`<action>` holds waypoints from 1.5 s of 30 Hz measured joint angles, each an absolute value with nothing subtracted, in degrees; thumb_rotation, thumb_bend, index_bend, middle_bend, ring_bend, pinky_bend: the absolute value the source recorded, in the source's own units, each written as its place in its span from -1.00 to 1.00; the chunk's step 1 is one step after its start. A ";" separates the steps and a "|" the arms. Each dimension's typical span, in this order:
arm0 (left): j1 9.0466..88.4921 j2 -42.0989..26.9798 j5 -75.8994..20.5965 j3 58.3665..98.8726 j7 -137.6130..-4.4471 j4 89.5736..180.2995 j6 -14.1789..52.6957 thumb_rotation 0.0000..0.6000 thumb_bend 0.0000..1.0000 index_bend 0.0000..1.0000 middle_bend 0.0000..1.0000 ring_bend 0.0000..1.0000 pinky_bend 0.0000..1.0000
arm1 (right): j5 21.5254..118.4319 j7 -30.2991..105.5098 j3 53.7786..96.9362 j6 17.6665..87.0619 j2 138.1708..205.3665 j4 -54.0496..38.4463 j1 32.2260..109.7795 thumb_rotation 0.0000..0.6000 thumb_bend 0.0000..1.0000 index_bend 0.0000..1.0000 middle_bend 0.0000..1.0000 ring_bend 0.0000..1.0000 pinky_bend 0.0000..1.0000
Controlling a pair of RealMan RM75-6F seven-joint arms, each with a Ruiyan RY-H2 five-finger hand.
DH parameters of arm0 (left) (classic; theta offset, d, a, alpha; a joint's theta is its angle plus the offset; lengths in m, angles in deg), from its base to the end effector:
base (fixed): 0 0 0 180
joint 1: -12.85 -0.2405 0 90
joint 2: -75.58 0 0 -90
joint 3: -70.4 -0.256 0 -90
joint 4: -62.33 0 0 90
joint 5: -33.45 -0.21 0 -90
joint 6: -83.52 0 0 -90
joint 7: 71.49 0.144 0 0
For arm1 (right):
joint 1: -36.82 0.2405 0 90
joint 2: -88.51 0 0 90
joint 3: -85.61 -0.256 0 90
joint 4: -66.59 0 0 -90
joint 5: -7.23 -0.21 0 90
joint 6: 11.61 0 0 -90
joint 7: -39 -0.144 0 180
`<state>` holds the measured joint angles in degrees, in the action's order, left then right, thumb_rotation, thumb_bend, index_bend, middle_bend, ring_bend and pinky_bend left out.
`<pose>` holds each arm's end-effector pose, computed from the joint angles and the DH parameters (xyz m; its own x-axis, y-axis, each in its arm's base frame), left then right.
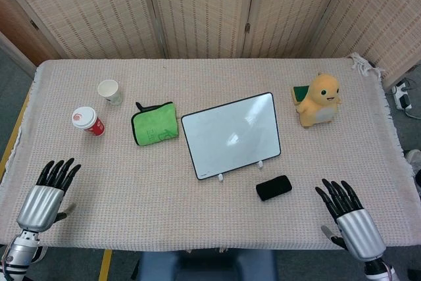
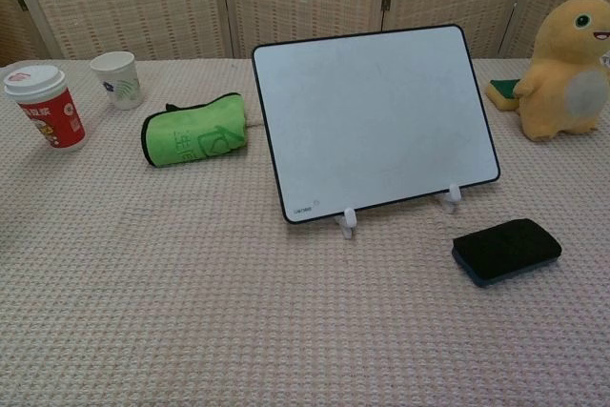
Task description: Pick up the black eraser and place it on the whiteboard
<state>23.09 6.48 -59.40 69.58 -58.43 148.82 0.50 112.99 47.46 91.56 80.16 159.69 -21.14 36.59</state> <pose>-0.2974 0.1955 0.1198 0.6216 0.0103 0.7833 0.7656 -0.2195 -0.6047 -0.2845 -0.1152 0.1047 0.4806 -0.0348 0.8763 -0.8467 -0.2786 0.4533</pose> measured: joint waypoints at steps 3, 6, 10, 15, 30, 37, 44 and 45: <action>23.16 6.40 -59.21 69.59 -58.18 148.84 0.84 1.00 -0.52 -1.00 -1.00 -1.00 -1.00 | 112.98 47.23 91.59 80.35 159.55 -21.16 36.53 1.00 -0.51 -1.00 -1.00 -1.00 -1.00; 23.19 6.32 -59.22 69.55 -57.93 148.88 0.96 1.00 -0.52 -1.00 -1.00 -1.00 -1.00 | 112.89 47.26 91.61 80.26 159.48 -21.16 36.52 1.00 -0.51 -1.00 -1.00 -1.00 -1.00; 23.25 6.36 -59.41 69.53 -58.13 148.93 0.95 1.00 -0.52 -1.00 -1.00 -1.00 -1.00 | 111.84 47.82 91.28 79.04 159.49 -21.35 36.82 1.00 -0.51 -1.00 -1.00 -1.00 -1.00; 23.42 6.67 -59.21 69.69 -59.23 148.95 1.13 1.00 -0.52 -1.00 -1.00 -1.00 -1.00 | 109.56 49.55 90.41 75.92 159.45 -21.33 37.87 1.00 -0.51 -1.00 -1.00 -1.00 -1.00; 23.42 6.25 -59.29 69.57 -58.01 149.12 1.22 1.00 -0.52 -1.00 -1.00 -1.00 -1.00 | 97.73 70.74 86.62 58.97 157.12 -30.53 45.13 1.00 -0.51 -0.68 -1.00 -1.00 -1.00; 23.20 6.71 -59.76 69.51 -59.13 149.20 0.52 1.00 -0.52 -1.00 -1.00 -1.00 -1.00 | 91.76 81.92 85.41 53.96 160.79 -33.85 48.38 1.00 -0.51 -0.61 -1.00 -1.00 -1.00; 23.10 6.99 -59.99 69.42 -59.84 149.34 0.26 1.00 -0.52 -1.00 -1.00 -1.00 -1.00 | 85.68 88.32 84.10 50.53 166.43 -33.67 51.77 1.00 -0.51 -0.56 -1.00 -1.00 -1.00; 23.10 7.02 -60.02 69.42 -59.91 149.34 0.22 1.00 -0.52 -1.00 -1.00 -1.00 -1.00 | 84.90 88.88 83.89 50.24 166.97 -33.56 52.19 1.00 -0.51 -0.55 -1.00 -1.00 -1.00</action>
